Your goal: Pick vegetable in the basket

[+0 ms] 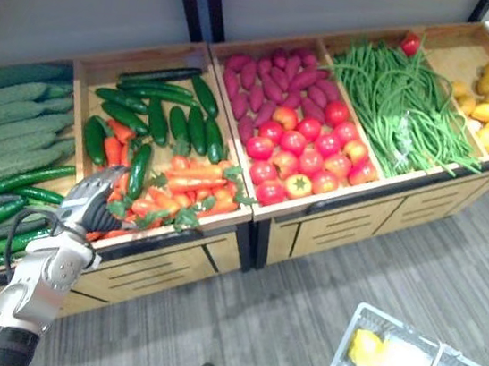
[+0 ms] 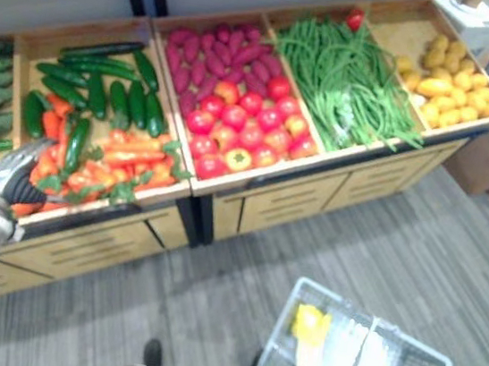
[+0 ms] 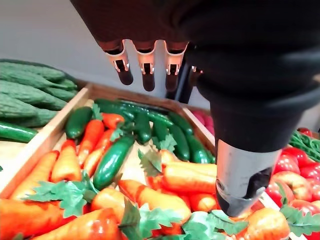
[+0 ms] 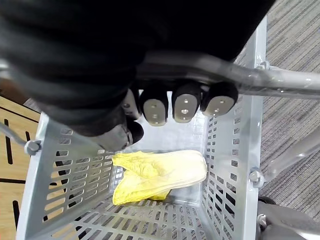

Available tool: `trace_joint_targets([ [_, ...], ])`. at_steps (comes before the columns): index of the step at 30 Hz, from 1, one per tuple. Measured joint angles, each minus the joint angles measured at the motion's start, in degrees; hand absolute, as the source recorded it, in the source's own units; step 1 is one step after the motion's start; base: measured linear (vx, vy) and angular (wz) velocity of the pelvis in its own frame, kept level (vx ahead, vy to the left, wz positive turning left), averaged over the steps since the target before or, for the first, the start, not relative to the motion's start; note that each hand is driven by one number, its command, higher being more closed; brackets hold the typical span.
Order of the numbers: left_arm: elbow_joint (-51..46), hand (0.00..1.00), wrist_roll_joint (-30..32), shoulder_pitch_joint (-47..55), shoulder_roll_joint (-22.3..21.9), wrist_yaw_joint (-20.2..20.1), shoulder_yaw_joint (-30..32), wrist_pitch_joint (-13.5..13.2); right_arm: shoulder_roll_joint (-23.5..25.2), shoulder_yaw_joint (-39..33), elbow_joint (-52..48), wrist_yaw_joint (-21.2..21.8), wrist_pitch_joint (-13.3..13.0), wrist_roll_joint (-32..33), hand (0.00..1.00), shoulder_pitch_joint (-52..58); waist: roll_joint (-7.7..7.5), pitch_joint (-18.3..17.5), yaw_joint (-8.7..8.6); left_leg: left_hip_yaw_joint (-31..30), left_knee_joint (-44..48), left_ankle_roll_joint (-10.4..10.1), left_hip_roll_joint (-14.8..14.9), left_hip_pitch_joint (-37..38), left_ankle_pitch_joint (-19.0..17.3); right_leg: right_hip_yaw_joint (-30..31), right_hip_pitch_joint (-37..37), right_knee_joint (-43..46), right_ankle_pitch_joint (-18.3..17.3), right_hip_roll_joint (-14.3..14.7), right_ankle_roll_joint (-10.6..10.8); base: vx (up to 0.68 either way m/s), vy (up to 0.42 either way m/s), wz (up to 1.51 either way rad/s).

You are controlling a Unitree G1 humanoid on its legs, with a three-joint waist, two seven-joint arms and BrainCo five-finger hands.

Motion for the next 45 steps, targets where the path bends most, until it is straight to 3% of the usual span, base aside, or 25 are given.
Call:
trace_joint_targets([
  [9, 0.67, 0.0, -0.02, -10.91, 0.01, -0.81, -1.57, 2.37, 0.22, 1.84, -2.11, 0.01, 0.26, -1.2, 1.0, -1.06, -1.25, 2.78, 1.35, 1.12, 2.11, -0.3, 0.57, -2.66, -0.54, 1.85, -2.77, 1.23, 0.17, 0.19, 0.03, 0.02, -0.011, -0.04],
  [18, 0.76, 0.0, 0.09, -16.4, 0.0, -0.12, -0.91, 6.86, 0.8, 3.61, -4.49, 0.05, 0.25, -1.16, 1.0, -1.37, -2.86, 4.83, 2.37, 2.06, 4.58, -0.46, 0.98, -6.06, -1.37, 3.11, -5.99, 2.1, 0.56, 0.11, -0.32, -0.02, -0.011, -0.04],
  [28, 1.03, 0.0, 0.7, -19.57, -0.03, -0.12, -0.91, 8.47, 1.64, 3.89, -6.59, 0.07, 0.28, -0.97, 1.0, -1.77, -3.77, 7.12, 2.77, 2.26, 5.92, -0.6, 1.92, -8.38, -1.55, 3.5, -7.85, 2.01, 1.33, 0.47, -0.85, -0.02, -0.018, -0.02],
  [36, 1.31, 0.0, 1.03, -23.85, -0.04, 0.07, -0.9, 9.03, 1.64, 6.48, -8.36, 0.07, 0.0, -0.44, 1.0, -2.33, -5.09, 9.36, 2.88, 2.59, 7.36, -0.58, 2.63, -11.49, -1.54, 4.42, -10.41, 0.77, 4.12, 1.09, -1.4, -0.02, -0.01, -0.04],
  [45, 2.19, 0.0, 1.11, -27.73, -0.5, 0.44, -0.98, 10.65, 1.65, 8.32, -11.25, 0.05, -0.92, -0.32, 1.0, -2.15, -5.13, 10.66, 2.98, 3.76, 8.85, -0.24, 4.18, -13.95, -2.06, 5.3, -12.75, -0.18, 8.53, 2.05, -1.46, -0.04, -0.001, -0.09],
])
